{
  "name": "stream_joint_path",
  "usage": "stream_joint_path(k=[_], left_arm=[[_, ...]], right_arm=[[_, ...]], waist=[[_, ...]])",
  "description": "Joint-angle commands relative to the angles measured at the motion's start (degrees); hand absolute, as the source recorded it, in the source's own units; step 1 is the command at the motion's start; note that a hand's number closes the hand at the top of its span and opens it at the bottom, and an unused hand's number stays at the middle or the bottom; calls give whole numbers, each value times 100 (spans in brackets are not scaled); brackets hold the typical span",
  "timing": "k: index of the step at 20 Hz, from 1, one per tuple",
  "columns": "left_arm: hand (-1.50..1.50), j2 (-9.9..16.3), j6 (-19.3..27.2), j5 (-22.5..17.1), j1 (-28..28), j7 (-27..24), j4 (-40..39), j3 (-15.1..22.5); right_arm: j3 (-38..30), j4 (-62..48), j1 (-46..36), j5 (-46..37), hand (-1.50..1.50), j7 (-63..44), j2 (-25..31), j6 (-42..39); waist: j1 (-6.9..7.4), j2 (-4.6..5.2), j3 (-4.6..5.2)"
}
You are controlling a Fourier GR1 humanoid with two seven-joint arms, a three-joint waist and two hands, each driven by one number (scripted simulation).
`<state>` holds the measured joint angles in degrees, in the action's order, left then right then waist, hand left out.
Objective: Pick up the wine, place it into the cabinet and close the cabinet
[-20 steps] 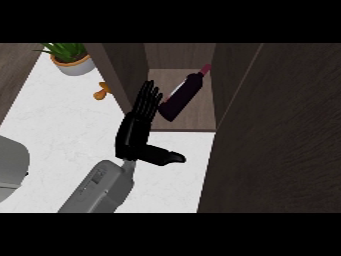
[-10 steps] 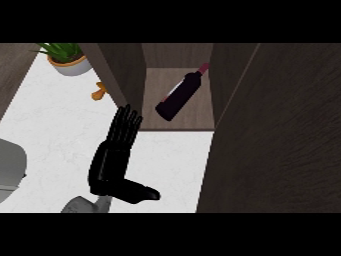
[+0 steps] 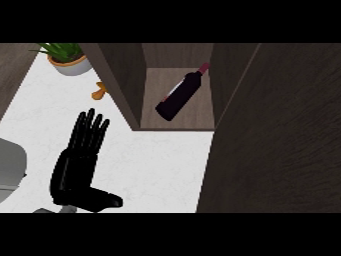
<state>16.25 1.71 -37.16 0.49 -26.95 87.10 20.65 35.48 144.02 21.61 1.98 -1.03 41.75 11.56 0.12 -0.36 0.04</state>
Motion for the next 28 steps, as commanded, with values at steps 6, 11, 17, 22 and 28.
stream_joint_path(k=[6, 11, 17, 22, 28], left_arm=[[-150, 951, -711, -499, -659, -68, 398, -960], [-150, 1089, -889, -664, -814, 52, 527, -1152], [-150, 1429, -1438, -886, -979, 27, 315, -1548], [-150, 1613, -1445, -1075, -773, 333, 401, -1727], [-150, 1579, -1574, -1049, -744, 337, 346, -1669]], right_arm=[[693, 987, 189, 220, 150, -201, 219, -512], [1118, 1250, -248, -190, 150, -865, -138, -264], [1134, 1106, -646, 2, 150, -1085, -368, -362], [1174, 611, -1255, 116, 150, -1185, -872, -355], [1071, 441, -1736, 442, 150, -1500, -1286, -402]], waist=[[7, 6, 0], [31, 9, 16], [67, 20, 19], [151, 43, 21], [282, 71, 40]])
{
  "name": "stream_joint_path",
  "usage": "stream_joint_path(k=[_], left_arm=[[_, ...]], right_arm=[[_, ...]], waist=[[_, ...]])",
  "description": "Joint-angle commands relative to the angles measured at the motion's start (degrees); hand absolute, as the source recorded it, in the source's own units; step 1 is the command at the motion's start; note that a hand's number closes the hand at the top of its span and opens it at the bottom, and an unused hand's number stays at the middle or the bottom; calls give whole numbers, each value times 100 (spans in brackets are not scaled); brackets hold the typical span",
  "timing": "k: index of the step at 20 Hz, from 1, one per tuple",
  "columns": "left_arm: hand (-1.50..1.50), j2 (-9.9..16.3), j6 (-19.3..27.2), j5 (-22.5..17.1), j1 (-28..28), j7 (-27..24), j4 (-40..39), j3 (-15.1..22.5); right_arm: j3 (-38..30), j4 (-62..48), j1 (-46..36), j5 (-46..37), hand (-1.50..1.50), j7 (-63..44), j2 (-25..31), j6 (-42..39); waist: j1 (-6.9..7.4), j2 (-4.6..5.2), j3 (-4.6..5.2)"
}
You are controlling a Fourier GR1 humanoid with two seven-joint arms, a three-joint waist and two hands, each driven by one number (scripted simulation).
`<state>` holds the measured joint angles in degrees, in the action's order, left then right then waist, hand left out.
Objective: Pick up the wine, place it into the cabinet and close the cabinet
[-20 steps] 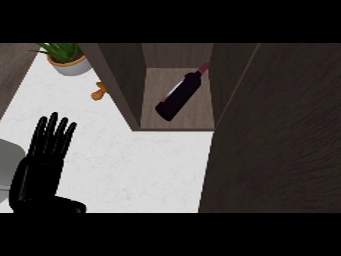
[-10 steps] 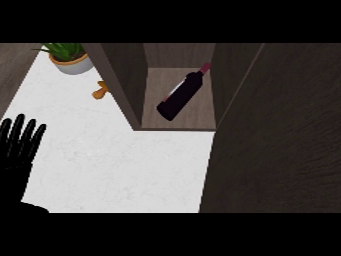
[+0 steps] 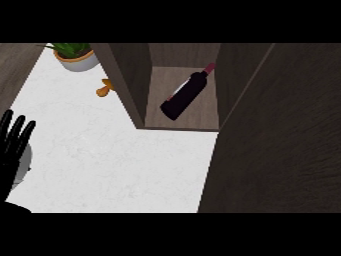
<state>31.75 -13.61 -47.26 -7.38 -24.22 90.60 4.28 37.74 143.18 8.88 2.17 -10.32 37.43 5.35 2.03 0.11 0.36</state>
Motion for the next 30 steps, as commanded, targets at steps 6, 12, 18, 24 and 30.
stream_joint_path(k=[6, 12, 18, 24, 30], left_arm=[[-150, 217, -390, -151, 113, -2, -337, -300], [-150, 271, -481, -207, 423, 167, -603, -356], [-150, 240, -825, -206, -24, -115, -717, -633], [-150, 434, -859, -389, 69, 303, -682, -890], [-150, 301, -773, -364, 162, 453, -566, -996]], right_arm=[[742, -182, -1457, 435, 150, -1109, -1527, 216], [496, -1407, -3201, 451, 150, -2018, -2702, 354], [192, -2819, -5129, 444, 150, -2680, -3709, 1273], [-157, -4433, -6461, 1139, 150, -2130, -3735, 1857], [-1004, -5532, -6582, 1947, 150, -1417, -3742, 1155]], waist=[[194, 32, 14], [95, 40, 7], [-11, -10, -18], [-39, -3, -29], [-77, 12, -35]])
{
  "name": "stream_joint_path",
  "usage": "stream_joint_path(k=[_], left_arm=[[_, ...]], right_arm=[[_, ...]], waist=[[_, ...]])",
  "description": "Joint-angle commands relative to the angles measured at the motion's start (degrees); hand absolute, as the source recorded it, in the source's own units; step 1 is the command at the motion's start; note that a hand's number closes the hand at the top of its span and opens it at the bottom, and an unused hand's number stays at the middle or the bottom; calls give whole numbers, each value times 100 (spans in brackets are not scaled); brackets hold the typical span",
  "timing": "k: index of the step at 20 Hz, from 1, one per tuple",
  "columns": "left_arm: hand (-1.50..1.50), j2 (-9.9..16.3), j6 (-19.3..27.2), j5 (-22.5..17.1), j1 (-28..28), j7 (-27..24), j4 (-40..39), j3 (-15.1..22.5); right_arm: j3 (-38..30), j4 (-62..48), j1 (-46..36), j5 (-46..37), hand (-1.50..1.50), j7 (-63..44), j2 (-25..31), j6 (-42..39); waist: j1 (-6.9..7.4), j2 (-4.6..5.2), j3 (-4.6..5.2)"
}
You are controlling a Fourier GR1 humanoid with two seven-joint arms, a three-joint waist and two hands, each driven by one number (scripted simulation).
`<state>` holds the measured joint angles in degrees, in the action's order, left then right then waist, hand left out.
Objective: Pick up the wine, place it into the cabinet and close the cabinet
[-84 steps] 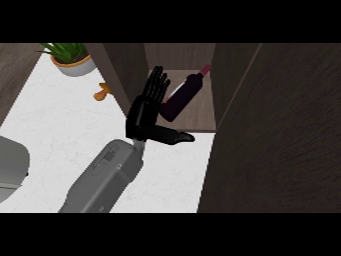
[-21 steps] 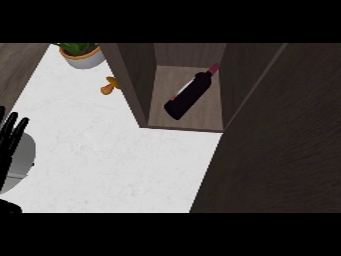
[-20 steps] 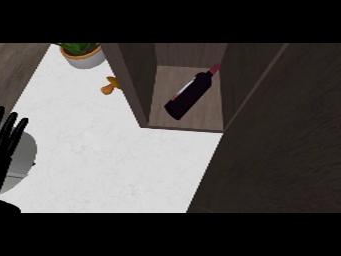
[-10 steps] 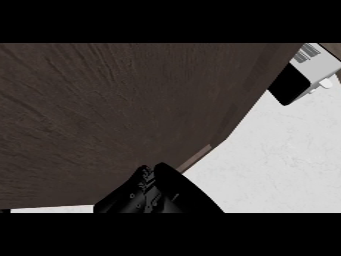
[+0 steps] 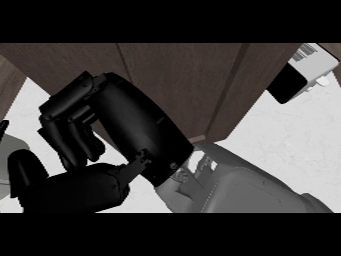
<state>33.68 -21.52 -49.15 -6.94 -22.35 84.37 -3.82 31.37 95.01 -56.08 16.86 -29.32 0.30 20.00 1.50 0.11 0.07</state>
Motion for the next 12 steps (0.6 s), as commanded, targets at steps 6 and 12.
stream_joint_path(k=[6, 12], left_arm=[[-150, -235, -107, 233, 238, 58, -400, -229], [-150, -332, -21, 245, 235, 292, -48, -331]], right_arm=[[-306, -1096, 27, 541, 150, 615, -30, 73], [-711, -2301, -164, 417, 150, 1476, -26, -437]], waist=[[-103, -4, -3], [-49, 3, -5]])
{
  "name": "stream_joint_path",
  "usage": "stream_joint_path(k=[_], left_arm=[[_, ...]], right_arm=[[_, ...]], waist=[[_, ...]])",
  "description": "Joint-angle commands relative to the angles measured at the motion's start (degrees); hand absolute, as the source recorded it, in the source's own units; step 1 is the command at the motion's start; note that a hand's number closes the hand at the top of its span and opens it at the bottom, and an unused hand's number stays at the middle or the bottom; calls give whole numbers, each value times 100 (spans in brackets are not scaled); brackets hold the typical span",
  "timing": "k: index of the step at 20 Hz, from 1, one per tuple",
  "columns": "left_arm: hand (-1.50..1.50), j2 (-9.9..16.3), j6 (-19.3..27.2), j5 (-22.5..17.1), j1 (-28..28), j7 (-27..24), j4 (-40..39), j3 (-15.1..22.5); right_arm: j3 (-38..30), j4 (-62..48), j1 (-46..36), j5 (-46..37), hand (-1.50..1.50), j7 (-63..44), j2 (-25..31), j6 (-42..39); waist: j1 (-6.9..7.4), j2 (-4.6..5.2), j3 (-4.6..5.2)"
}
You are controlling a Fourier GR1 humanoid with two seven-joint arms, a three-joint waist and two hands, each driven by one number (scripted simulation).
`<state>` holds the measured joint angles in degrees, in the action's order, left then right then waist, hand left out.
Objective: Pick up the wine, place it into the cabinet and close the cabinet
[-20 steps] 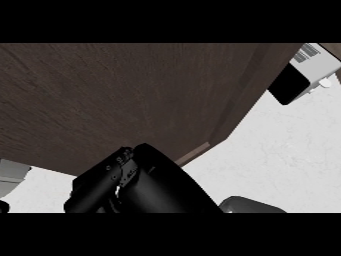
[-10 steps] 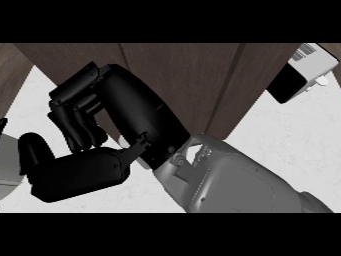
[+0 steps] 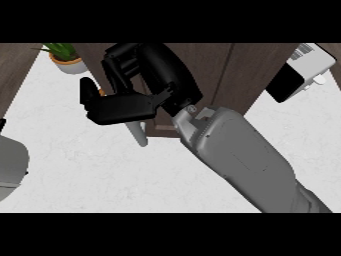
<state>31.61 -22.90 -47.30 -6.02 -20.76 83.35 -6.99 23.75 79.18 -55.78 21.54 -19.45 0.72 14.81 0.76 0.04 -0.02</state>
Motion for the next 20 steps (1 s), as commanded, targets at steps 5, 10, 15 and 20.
stream_joint_path(k=[5, 10, 15, 20], left_arm=[[-150, -106, -187, 0, 216, 234, -188, -132], [-150, -143, -172, 158, 116, 171, -64, -138], [-150, -139, -136, 21, 165, 362, 110, -136], [-150, -72, -121, -96, 307, 593, 71, -125]], right_arm=[[-647, -1244, -48, -138, 150, 789, 115, -950], [-680, -1615, 92, -346, 150, 1184, 284, -1145], [-915, -1918, -165, -347, 150, 1313, 391, -1263], [-956, -2102, -95, -361, 150, 1532, 469, -1447]], waist=[[-3, 15, 3], [29, 25, 2], [65, 36, 3], [44, 56, 2]])
